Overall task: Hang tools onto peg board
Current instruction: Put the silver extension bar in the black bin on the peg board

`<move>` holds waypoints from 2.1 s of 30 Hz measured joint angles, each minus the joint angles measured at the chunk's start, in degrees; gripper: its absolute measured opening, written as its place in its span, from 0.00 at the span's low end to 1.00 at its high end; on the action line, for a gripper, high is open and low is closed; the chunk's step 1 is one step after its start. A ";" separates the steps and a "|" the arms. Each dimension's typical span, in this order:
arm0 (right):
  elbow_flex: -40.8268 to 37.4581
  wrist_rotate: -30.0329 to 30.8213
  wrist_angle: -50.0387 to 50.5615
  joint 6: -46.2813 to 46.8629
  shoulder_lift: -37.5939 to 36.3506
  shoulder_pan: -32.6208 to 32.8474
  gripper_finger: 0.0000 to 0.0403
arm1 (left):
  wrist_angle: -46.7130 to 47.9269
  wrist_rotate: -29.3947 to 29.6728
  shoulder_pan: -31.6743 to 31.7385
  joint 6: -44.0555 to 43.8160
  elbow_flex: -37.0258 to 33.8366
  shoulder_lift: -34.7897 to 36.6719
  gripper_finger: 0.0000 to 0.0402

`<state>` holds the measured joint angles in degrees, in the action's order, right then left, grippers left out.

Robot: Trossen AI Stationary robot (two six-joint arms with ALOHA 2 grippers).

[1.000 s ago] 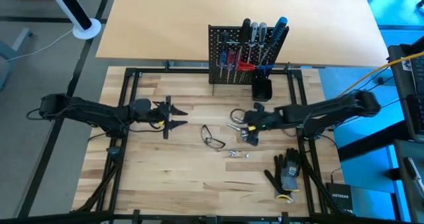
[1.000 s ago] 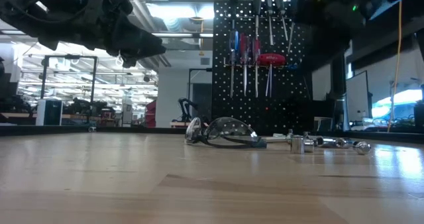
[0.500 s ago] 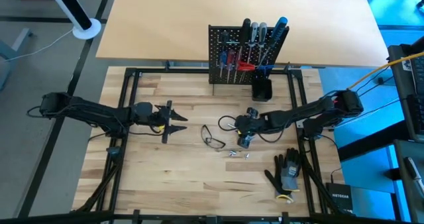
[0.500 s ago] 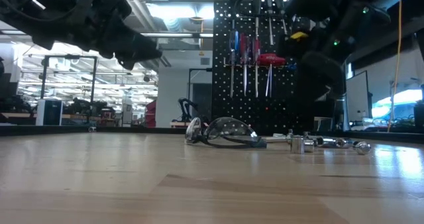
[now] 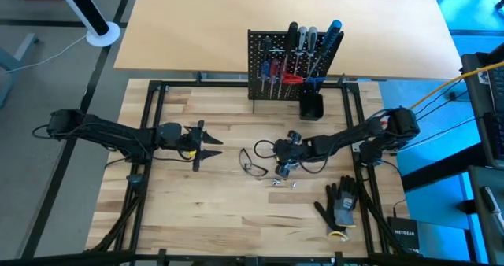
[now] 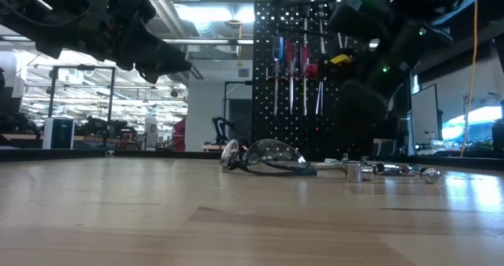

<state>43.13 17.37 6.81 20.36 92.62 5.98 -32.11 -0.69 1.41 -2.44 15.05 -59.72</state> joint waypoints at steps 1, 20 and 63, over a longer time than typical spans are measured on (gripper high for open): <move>0.00 0.51 0.08 0.42 0.33 0.00 0.42 | 0.00 0.00 0.01 0.12 0.00 -0.01 0.40; 0.00 2.71 0.65 3.65 4.28 0.00 0.41 | 0.00 0.05 0.07 0.29 0.00 -0.01 0.40; -0.22 6.24 2.29 3.50 -4.27 0.33 0.11 | 0.10 0.07 0.07 0.00 0.00 0.00 0.40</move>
<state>42.92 23.61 9.10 23.86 88.35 6.31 -32.01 -0.62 1.48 -2.44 15.05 -59.73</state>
